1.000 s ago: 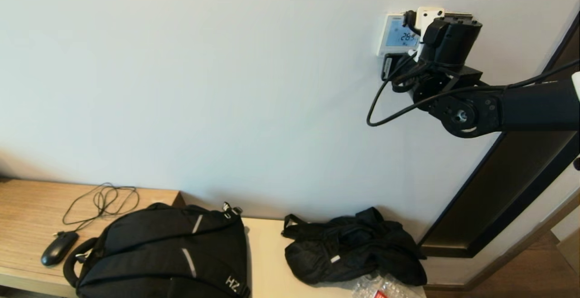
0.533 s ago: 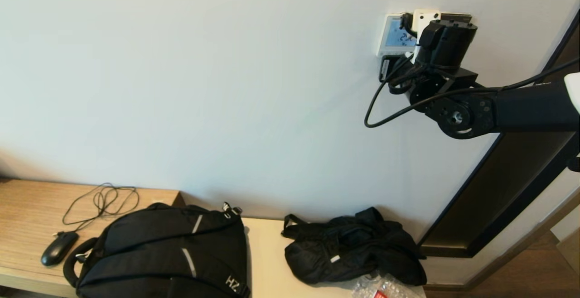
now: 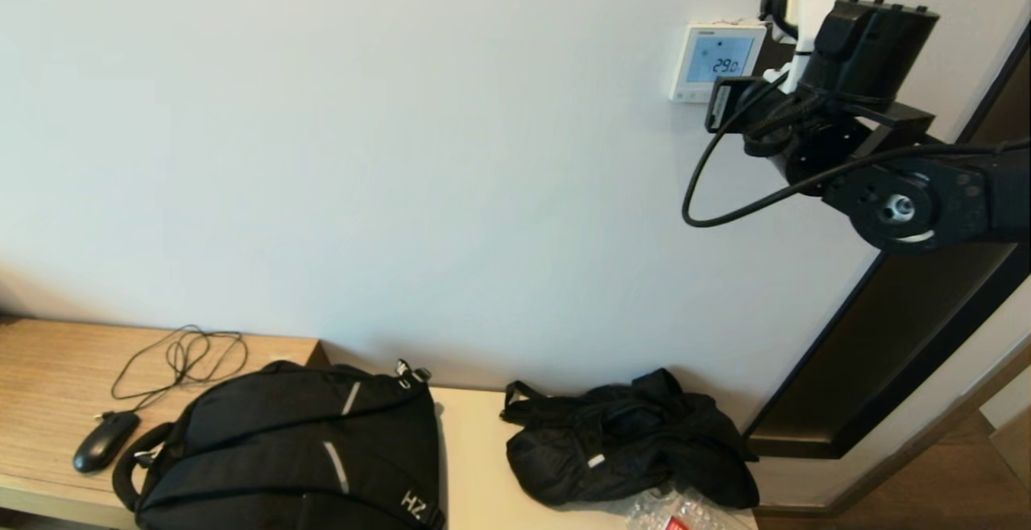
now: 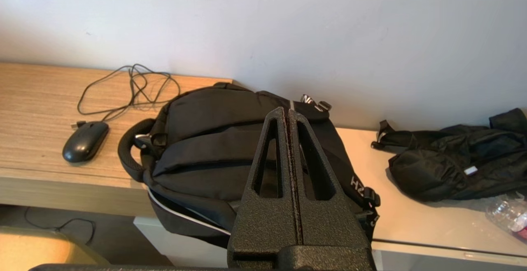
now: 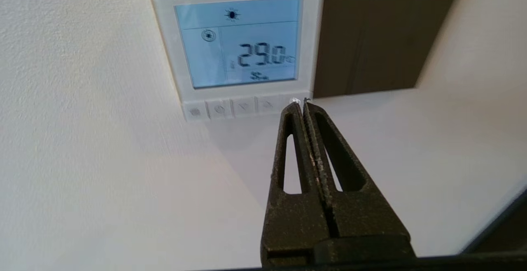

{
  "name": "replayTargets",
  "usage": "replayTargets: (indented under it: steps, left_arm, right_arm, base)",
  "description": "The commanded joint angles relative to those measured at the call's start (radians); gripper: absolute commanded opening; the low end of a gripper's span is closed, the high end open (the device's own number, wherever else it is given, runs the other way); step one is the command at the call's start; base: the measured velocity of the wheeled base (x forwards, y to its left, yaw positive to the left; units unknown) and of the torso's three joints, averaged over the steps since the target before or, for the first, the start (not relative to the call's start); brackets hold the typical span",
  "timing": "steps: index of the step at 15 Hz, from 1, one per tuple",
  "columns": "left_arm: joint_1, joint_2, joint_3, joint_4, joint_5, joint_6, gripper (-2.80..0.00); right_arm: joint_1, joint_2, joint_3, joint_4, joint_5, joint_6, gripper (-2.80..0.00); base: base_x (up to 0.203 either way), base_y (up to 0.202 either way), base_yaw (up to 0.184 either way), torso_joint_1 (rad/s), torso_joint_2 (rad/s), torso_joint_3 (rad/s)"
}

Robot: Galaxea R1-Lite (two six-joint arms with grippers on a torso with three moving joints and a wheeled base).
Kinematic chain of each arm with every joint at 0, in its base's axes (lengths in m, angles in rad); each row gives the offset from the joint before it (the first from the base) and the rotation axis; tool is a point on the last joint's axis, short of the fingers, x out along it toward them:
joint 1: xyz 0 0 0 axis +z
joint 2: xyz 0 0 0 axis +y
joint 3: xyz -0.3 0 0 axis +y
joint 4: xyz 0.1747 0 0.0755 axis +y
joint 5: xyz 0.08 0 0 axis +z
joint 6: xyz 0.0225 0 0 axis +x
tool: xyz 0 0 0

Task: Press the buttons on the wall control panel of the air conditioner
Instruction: Press the temperature increase button, then turn off the central air conditioner

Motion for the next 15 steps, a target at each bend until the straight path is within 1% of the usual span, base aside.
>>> replayTargets:
  steps: [1,5,8,10,11,13,15]
  left_arm:
    - [0.000,-0.002,0.000,0.000,0.000,-0.001,-2.80]
    - [0.000,-0.002,0.000,0.000,0.000,0.000,-2.80]
    - [0.000,-0.002,0.000,0.000,0.000,0.000,-2.80]
    - [0.000,-0.002,0.000,0.000,0.000,0.000,-2.80]
    - [0.000,-0.002,0.000,0.000,0.000,0.000,-2.80]
    - [0.000,-0.002,0.000,0.000,0.000,0.000,-2.80]
    - [0.000,-0.002,0.000,0.000,0.000,-0.001,-2.80]
  right_arm:
    - [0.002,-0.162,0.136,-0.005,-0.002,-0.001,-2.80]
    - [0.000,-0.427,0.402,-0.003,0.003,-0.007,-2.80]
    - [-0.008,-0.639,0.610,0.005,0.008,-0.029,-2.80]
    - [-0.015,-0.777,0.741,0.009,0.009,-0.058,-2.80]
    - [-0.028,-0.841,0.784,0.021,0.011,-0.071,-2.80]
    - [-0.052,-0.953,0.818,0.096,0.035,-0.082,-2.80]
    - [-0.059,-1.026,0.824,0.247,0.070,-0.067,-2.80]
  base:
    - [0.000,0.000,0.000,0.000,0.00,0.000]
    - [0.000,0.000,0.000,0.000,0.00,0.000]
    - [0.000,0.000,0.000,0.000,0.00,0.000]
    - [0.000,0.000,0.000,0.000,0.00,0.000]
    - [0.000,0.000,0.000,0.000,0.00,0.000]
    - [0.000,0.000,0.000,0.000,0.00,0.000]
    - [0.000,0.000,0.000,0.000,0.00,0.000]
